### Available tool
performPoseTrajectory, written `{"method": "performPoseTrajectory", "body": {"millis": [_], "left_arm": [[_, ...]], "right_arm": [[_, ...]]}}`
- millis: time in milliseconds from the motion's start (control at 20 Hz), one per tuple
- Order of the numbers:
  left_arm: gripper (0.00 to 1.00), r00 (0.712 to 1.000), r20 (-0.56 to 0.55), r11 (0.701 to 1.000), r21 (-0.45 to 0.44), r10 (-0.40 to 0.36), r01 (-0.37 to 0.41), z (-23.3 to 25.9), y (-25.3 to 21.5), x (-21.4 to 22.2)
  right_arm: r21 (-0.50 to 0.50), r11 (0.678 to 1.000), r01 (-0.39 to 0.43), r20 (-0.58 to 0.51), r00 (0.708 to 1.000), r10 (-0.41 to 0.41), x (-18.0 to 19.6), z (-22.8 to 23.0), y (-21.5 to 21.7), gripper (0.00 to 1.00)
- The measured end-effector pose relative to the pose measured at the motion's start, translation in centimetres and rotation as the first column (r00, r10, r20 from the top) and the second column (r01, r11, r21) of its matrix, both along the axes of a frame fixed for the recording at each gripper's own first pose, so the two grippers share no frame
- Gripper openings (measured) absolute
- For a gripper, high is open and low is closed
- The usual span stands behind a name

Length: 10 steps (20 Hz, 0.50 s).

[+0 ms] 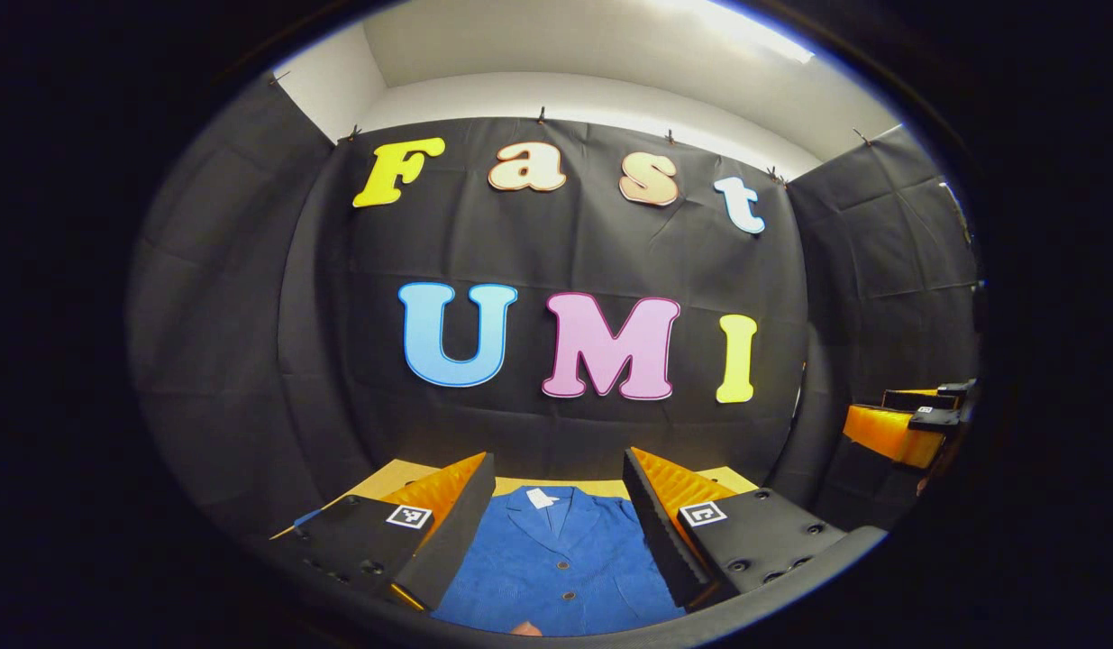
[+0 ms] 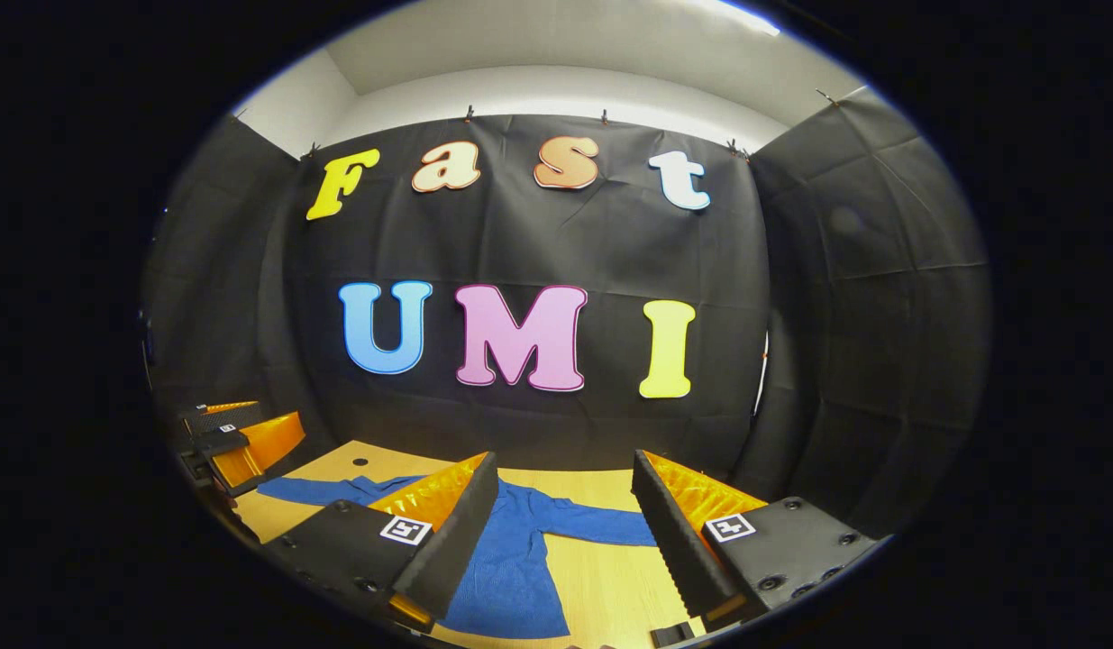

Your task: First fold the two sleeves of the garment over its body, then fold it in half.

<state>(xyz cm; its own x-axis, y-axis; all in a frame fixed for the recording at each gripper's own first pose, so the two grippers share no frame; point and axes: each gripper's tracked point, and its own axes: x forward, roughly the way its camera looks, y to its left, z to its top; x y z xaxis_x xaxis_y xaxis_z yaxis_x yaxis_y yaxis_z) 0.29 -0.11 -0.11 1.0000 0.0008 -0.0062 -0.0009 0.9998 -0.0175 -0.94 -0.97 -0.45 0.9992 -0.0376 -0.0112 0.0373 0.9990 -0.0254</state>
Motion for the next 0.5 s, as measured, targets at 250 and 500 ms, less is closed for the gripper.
{"method": "performPoseTrajectory", "body": {"millis": [250,500], "left_arm": [[0.82,1.000,0.017,0.999,0.038,-0.007,0.006,0.32,-0.57,-0.20],[0.82,1.000,0.023,0.999,0.045,0.000,-0.001,0.44,-0.32,-0.31]], "right_arm": [[-0.008,1.000,-0.015,0.001,1.000,0.015,-0.03,-0.04,0.49,0.94],[0.006,1.000,-0.024,-0.001,1.000,0.024,0.09,0.00,0.67,0.94]]}}
